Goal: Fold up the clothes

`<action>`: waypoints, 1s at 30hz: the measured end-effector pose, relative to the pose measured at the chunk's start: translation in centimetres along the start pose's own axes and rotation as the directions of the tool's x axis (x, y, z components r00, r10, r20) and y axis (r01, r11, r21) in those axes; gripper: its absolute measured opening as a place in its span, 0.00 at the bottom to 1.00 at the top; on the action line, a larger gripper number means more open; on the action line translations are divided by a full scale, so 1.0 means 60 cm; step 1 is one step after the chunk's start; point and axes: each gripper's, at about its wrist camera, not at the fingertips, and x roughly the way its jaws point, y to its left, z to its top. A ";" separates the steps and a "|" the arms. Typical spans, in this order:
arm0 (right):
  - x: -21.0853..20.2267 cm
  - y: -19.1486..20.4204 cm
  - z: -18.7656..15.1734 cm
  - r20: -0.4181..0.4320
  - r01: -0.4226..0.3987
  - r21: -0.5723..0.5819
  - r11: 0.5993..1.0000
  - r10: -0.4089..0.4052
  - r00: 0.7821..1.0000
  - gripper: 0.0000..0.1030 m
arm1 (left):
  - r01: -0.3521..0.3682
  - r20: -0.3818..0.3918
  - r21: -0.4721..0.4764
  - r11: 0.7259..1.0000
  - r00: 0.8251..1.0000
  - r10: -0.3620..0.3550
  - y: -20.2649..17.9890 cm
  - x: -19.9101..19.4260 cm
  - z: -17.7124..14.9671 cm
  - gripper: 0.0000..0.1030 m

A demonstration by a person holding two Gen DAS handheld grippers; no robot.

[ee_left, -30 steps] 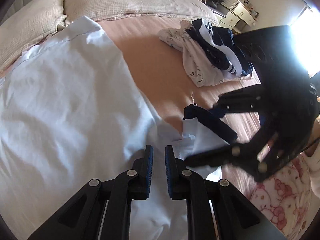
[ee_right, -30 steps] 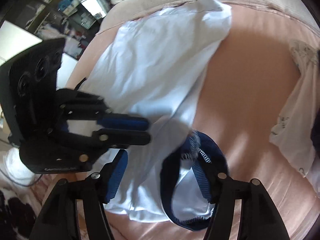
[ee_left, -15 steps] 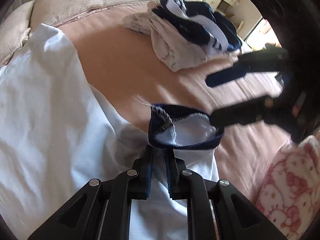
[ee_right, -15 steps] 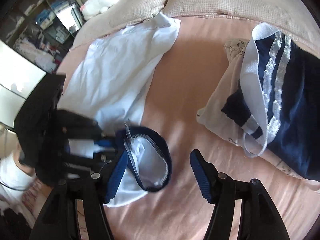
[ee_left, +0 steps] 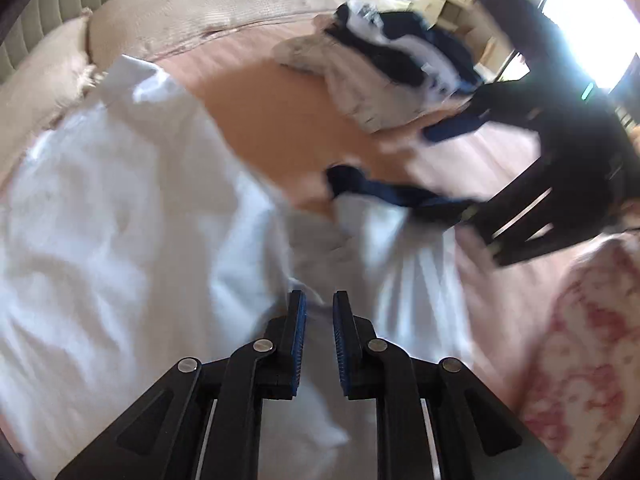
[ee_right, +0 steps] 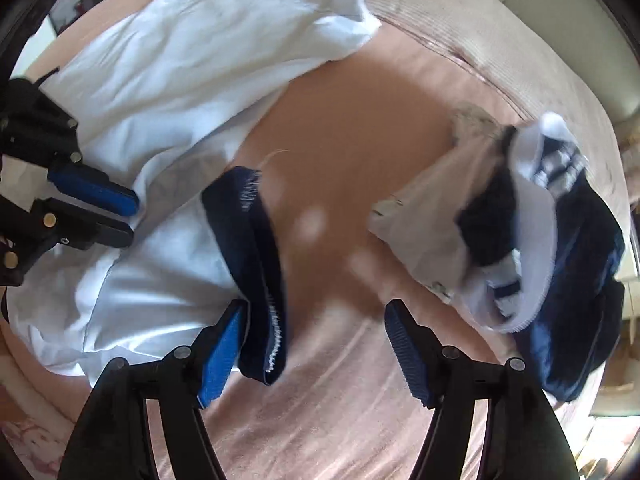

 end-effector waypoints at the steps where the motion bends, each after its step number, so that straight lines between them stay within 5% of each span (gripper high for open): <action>1: -0.013 -0.009 -0.004 0.035 -0.001 0.024 1.000 0.000 0.999 0.67 | -0.007 0.018 -0.038 0.999 1.000 0.008 0.009 -0.007 -0.003 0.13; 3: -0.033 -0.010 -0.007 0.093 -0.033 0.027 0.999 0.030 0.995 0.67 | 0.083 0.054 -0.142 0.986 0.996 -0.076 0.025 -0.029 -0.009 0.13; 6: -0.032 0.021 -0.003 0.067 -0.087 -0.066 0.994 0.091 0.994 0.69 | 0.197 0.070 -0.094 0.976 0.979 -0.191 -0.002 -0.040 -0.017 0.13; 8: -0.015 0.047 0.007 0.045 -0.030 -0.124 0.992 0.035 0.998 0.69 | 0.180 0.030 -0.055 0.982 0.984 -0.178 -0.021 -0.027 -0.022 0.13; 10: -0.007 0.054 0.014 0.054 0.051 -0.120 0.992 -0.045 0.998 0.69 | 0.081 -0.014 -0.042 0.996 0.997 -0.082 -0.020 -0.009 -0.028 0.13; 14: -0.021 0.016 0.025 0.086 -0.001 0.037 0.999 -0.002 0.996 0.69 | 0.055 0.024 -0.120 0.991 0.998 -0.053 0.009 -0.046 -0.029 0.13; 15: -0.029 0.011 0.023 0.092 -0.037 0.053 0.998 0.033 0.995 0.69 | 0.103 0.037 -0.116 0.988 0.994 -0.099 0.007 -0.057 -0.032 0.13; 19: -0.034 0.032 0.010 -0.001 -0.206 -0.028 0.978 0.206 0.979 0.69 | 0.348 0.014 -0.059 0.936 0.937 -0.348 -0.031 -0.080 -0.057 0.13; 22: 0.007 0.060 0.015 -0.062 -0.136 -0.075 0.988 0.131 0.989 0.69 | 0.399 -0.026 -0.071 0.914 0.915 -0.402 -0.065 -0.076 -0.076 0.13; 27: 0.032 0.057 0.045 0.038 -0.069 0.001 0.998 0.069 0.997 0.88 | 0.354 -0.020 -0.064 0.933 0.934 -0.355 -0.072 -0.054 -0.107 0.13; 30: 0.002 0.055 0.037 0.072 -0.069 0.006 0.998 0.069 0.995 0.88 | 0.315 -0.006 -0.091 0.945 0.948 -0.317 -0.066 -0.025 -0.104 0.13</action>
